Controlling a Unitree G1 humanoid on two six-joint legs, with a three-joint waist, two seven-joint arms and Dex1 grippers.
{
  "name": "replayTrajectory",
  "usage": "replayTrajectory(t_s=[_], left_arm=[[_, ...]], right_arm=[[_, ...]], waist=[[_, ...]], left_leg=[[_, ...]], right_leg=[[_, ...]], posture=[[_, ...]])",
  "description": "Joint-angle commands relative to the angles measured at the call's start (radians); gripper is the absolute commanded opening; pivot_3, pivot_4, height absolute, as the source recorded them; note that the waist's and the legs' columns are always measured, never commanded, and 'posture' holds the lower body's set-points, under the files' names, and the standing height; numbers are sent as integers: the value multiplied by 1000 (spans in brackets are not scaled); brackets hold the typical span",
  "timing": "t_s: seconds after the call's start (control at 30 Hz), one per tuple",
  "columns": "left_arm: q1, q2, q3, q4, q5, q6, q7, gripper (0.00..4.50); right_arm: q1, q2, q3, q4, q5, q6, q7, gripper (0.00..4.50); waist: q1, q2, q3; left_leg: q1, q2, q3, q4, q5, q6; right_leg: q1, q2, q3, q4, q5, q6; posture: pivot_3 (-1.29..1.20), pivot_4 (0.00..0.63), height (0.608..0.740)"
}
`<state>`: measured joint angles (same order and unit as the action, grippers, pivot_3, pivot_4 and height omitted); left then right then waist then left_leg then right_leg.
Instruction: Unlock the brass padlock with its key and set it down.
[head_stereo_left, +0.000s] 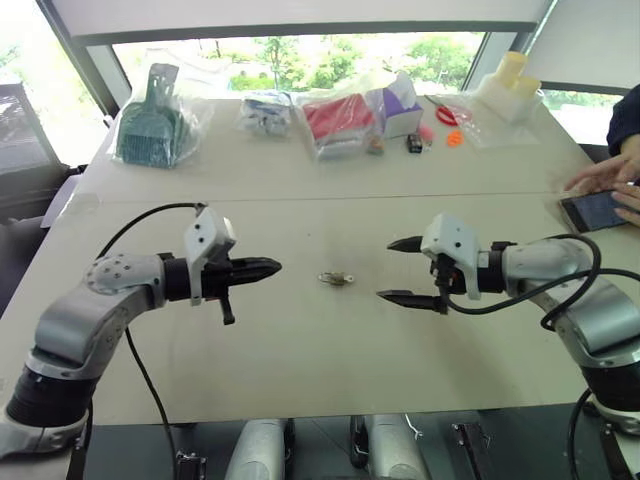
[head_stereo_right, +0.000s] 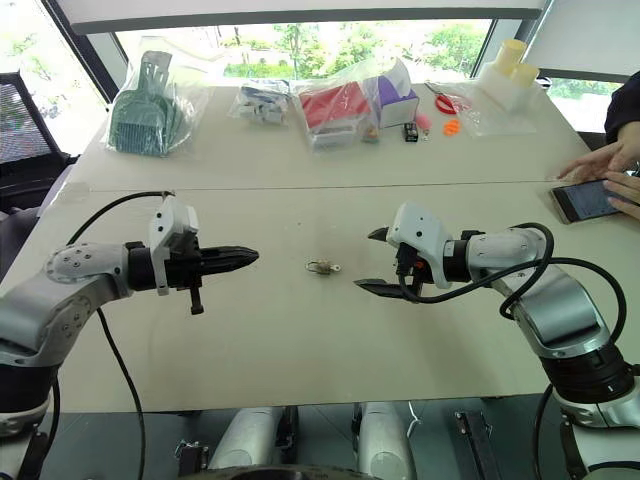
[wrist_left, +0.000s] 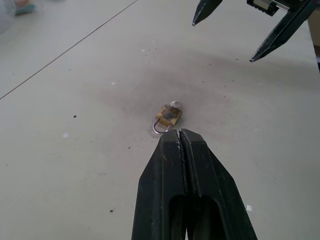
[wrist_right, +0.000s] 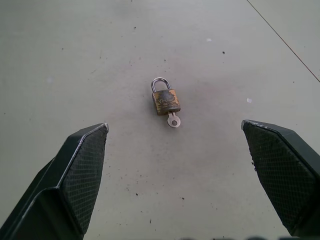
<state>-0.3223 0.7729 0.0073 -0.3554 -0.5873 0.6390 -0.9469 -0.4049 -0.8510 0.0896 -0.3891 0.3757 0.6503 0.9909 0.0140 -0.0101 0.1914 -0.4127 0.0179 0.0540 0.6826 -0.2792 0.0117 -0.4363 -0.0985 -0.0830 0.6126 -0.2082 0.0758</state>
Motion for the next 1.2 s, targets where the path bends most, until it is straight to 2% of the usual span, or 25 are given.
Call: replayTrajectory(t_s=[0.03,0.27,0.3,0.33,0.37,0.4,0.6,0.93,1.2], left_arm=[[-26,-6,-28,12,32,-49,-33,0],[-53,-44,-142,132,177,-246,-109,0],[-61,-55,-154,153,193,-272,-118,522],[-73,-71,-171,186,209,-299,-131,826],[-84,-83,-181,212,221,-318,-141,1382],[-97,-104,-203,252,237,-352,-161,1688],[-249,-266,-282,588,341,-584,-246,4454],[-466,-421,-315,1099,482,-882,-322,4454],[-556,-494,-302,1314,534,-975,-368,4454]], right_arm=[[-15,-21,-41,-38,7,0,-7,4434],[-13,-19,-38,-44,3,-1,-23,4434],[-12,-19,-38,-46,4,1,-26,4500],[-10,-18,-38,-49,4,1,-29,4500],[-11,-17,-36,-49,3,2,-32,4500],[-6,-18,-37,-53,2,1,-36,4500],[25,-14,-54,-92,2,16,-81,4500],[114,-18,-104,-198,13,73,-153,4500],[160,-19,-136,-259,16,112,-190,4500]], waist=[[0,0,0],[0,0,0],[1,0,0],[1,0,0],[1,0,0],[1,0,0],[3,0,0],[1,-1,-1],[3,-1,-1]], left_leg=[[0,0,0,0,0,0],[0,0,0,0,0,0],[0,0,0,0,0,0],[0,0,0,0,0,0],[0,0,0,0,0,0],[0,-1,0,0,0,0],[0,-2,1,2,0,0],[0,-2,1,2,0,1],[0,-2,0,2,0,1]], right_leg=[[0,0,0,0,0,0],[0,0,0,0,0,0],[0,0,0,0,0,0],[0,0,0,0,0,0],[0,0,0,0,0,0],[0,0,0,0,0,0],[1,0,0,0,1,1],[1,0,0,1,3,5],[2,0,0,1,3,5]], posture=[[0,150,740],[0,150,740],[0,150,740],[0,150,740],[0,150,740],[0,150,740],[0,150,740],[0,150,740],[0,150,740]])
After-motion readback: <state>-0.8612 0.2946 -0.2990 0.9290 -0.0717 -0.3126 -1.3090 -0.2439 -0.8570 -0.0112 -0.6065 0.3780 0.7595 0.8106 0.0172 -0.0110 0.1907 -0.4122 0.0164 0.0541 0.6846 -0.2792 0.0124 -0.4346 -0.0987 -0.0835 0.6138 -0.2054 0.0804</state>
